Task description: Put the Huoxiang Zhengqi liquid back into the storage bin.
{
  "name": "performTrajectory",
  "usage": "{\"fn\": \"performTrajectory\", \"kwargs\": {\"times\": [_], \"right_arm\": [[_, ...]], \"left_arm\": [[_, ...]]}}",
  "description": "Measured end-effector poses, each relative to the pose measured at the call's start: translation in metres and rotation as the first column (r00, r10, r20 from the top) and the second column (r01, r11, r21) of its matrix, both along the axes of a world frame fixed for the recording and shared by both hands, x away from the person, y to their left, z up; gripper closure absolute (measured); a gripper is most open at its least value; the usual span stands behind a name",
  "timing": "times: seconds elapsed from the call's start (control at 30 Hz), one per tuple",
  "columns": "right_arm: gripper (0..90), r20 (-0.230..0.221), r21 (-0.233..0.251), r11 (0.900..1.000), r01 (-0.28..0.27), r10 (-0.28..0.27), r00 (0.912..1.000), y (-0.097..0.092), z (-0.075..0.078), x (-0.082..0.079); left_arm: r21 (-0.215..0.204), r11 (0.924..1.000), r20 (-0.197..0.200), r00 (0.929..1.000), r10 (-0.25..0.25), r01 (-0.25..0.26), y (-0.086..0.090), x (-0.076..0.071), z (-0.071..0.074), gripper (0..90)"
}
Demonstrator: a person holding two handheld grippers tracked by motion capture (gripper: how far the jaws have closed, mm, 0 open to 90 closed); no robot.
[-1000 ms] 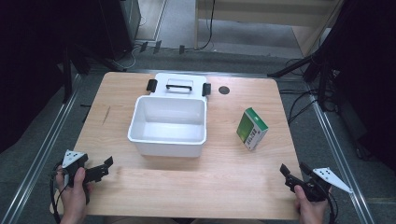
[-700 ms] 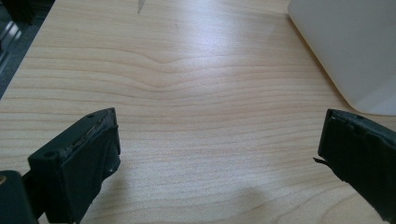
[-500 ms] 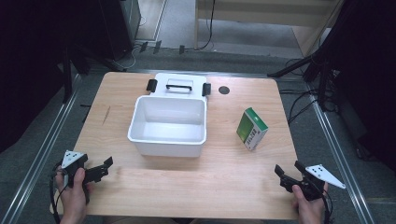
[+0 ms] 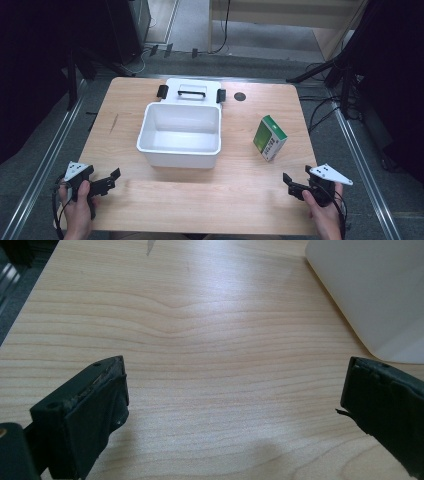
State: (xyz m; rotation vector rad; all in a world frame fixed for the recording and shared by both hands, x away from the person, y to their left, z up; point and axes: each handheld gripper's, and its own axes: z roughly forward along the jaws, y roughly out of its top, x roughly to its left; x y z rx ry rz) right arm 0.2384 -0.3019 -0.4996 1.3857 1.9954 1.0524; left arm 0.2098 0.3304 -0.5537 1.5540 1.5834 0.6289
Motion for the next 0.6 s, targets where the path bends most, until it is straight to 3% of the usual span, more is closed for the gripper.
{"fn": "performTrajectory", "kwargs": {"times": [0.2,0.37,0.4,0.43,0.57,0.6], "right_arm": [[14.9,-0.062,-0.056,0.9973,-0.047,0.043,0.9972,0.008,0.011,0.007],[15.9,-0.180,-0.121,0.9899,-0.074,0.051,0.9824,0.016,0.020,0.019],[15.9,-0.180,-0.121,0.9899,-0.074,0.051,0.9824,0.016,0.020,0.019],[15.5,-0.237,-0.149,0.9846,-0.092,0.055,0.9700,0.020,0.023,0.025],[15.4,-0.324,-0.198,0.9729,-0.119,0.049,0.9446,0.027,0.028,0.035],[15.4,-0.324,-0.198,0.9729,-0.119,0.049,0.9446,0.027,0.028,0.035]], "left_arm": [[0.002,1.0000,-0.002,1.0000,0.004,-0.004,-0.001,0.000,0.000,0.1],[0.002,1.0000,-0.002,1.0000,0.000,0.000,0.000,-0.001,0.000,0.1],[0.002,1.0000,-0.002,1.0000,0.000,0.000,0.000,-0.001,0.000,0.1],[0.001,1.0000,-0.002,1.0000,-0.001,0.001,0.000,-0.001,0.000,0.1],[0.001,1.0000,-0.003,1.0000,-0.002,0.002,0.000,-0.001,0.000,0.1],[0.001,1.0000,-0.003,1.0000,-0.002,0.002,0.000,-0.001,0.000,0.1]]}}
